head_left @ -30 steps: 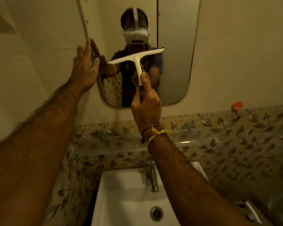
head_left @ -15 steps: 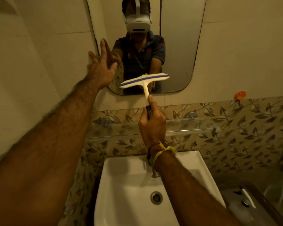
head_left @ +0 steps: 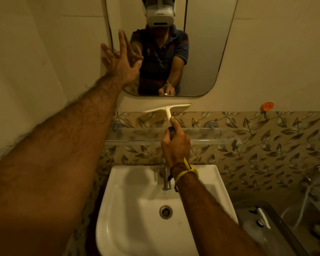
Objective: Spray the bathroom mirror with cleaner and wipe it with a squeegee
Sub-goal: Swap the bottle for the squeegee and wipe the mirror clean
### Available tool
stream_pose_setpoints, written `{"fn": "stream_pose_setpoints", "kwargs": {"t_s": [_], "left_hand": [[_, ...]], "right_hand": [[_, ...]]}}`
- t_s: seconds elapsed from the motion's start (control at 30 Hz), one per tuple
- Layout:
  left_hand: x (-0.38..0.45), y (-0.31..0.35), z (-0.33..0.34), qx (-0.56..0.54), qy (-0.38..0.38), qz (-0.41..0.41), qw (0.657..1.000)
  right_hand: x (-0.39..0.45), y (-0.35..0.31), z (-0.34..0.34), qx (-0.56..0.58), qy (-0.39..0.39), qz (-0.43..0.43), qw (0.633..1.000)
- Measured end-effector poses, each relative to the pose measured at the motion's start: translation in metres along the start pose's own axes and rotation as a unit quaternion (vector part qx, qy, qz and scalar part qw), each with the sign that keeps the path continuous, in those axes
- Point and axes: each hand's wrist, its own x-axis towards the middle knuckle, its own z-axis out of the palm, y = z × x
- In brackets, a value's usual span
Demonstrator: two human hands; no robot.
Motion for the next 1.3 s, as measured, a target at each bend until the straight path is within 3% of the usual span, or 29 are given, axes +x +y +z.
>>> {"fn": "stream_pose_setpoints", "kwargs": {"t_s": [0.23,0.37,0.47,0.57,0.77,1.03,1.3], "left_hand": [[0.004,0.006,-0.008,-0.002,-0.014,-0.016,1.000],[0.003,0.022,-0.022,-0.020,0.051,-0.034,0.998],[0.005,0.033,-0.036,0.012,0.121,0.019,0.992],[0.017,0.041,-0.058,0.018,0.145,0.088,0.985],[0.044,0.051,-0.087,-0.026,0.121,0.104,0.987],[0.068,0.055,-0.077,-0.021,0.110,0.073,0.991],[0.073,0.054,-0.064,0.016,0.150,0.059,0.987]], "right_hand": [[0.015,-0.022,-0.010,0.050,0.055,-0.071,0.995],[0.022,-0.032,-0.013,0.067,0.061,-0.079,0.993],[0.031,-0.043,-0.019,0.094,0.060,-0.090,0.990],[0.053,-0.063,-0.027,0.126,0.083,-0.131,0.980],[0.134,-0.148,-0.053,0.204,0.137,-0.232,0.941],[0.238,-0.266,-0.066,0.185,0.191,-0.315,0.911],[0.264,-0.277,-0.058,0.166,0.226,-0.316,0.906]]}}
